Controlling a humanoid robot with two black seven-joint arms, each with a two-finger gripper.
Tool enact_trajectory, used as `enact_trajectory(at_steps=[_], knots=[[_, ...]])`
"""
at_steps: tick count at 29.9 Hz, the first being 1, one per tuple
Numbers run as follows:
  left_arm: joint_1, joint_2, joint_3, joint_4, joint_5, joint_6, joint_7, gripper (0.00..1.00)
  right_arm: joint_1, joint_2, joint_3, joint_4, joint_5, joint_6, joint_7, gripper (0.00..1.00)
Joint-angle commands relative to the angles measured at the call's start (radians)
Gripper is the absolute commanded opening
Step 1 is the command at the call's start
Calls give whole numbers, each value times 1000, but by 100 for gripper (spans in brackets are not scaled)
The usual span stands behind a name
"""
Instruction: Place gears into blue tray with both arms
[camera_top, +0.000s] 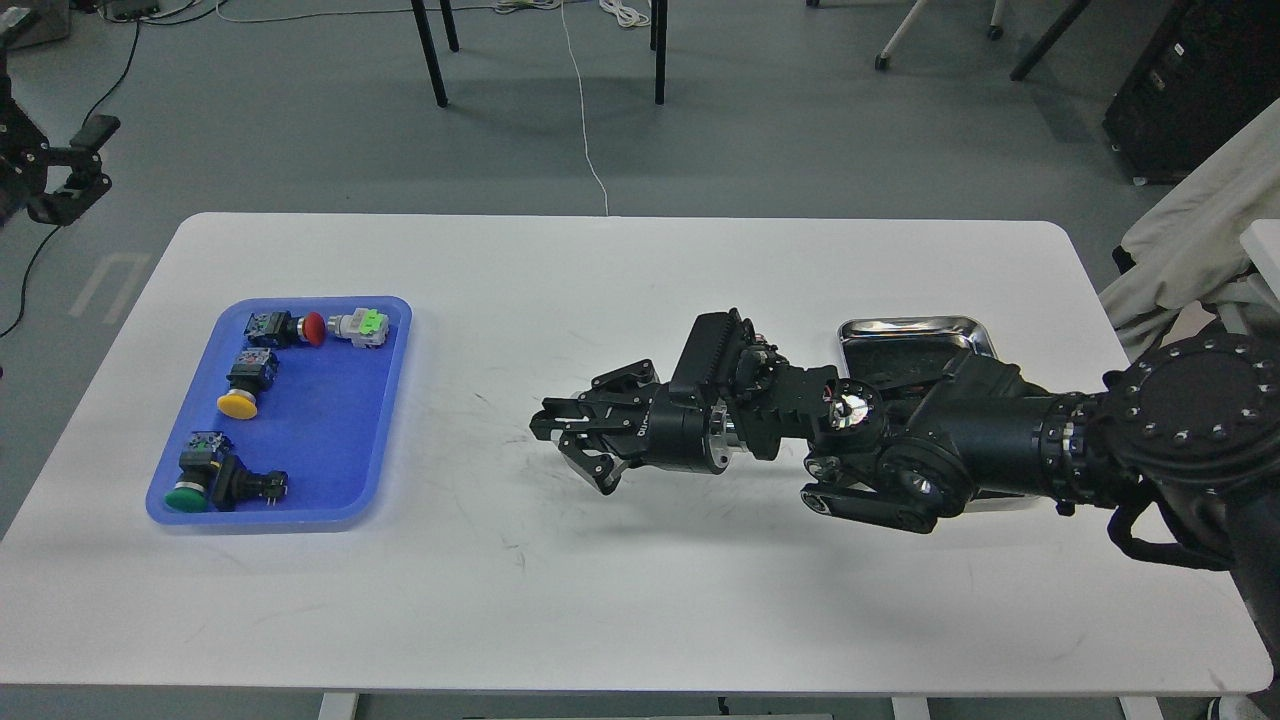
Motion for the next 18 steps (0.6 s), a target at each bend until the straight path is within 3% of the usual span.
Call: enact_trajectory(at_steps=[1,18], knots=[[0,6,0,-5,0,0,0,98,-6,0,-1,2,-28,5,0,1],[0,15,0,-7,0,0,0,98,-72,0,-1,-32,-51,34,0,1]])
